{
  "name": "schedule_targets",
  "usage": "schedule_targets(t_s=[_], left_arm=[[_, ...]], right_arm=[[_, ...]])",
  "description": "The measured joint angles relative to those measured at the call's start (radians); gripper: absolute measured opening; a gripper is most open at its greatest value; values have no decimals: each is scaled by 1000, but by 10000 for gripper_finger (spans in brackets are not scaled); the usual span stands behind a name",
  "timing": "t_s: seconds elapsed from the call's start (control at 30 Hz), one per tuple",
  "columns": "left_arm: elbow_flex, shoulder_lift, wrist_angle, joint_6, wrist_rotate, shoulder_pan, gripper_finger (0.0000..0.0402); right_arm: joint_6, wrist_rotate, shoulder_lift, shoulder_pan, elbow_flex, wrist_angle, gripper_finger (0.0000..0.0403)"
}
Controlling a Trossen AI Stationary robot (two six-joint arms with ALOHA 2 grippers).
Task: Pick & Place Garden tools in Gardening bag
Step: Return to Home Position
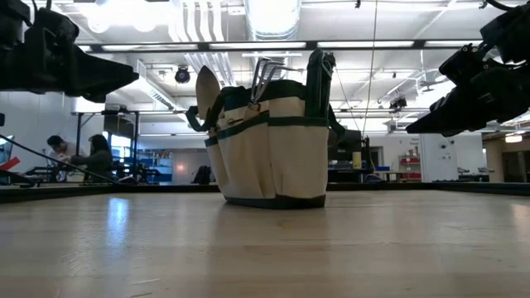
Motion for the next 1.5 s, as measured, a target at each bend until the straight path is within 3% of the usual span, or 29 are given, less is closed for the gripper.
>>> schedule_targets(t_s=[1.5], left_arm=[[-3, -2, 8, -23, -5, 6, 174]], right_arm=[[0, 0, 0, -1, 0, 0, 8]])
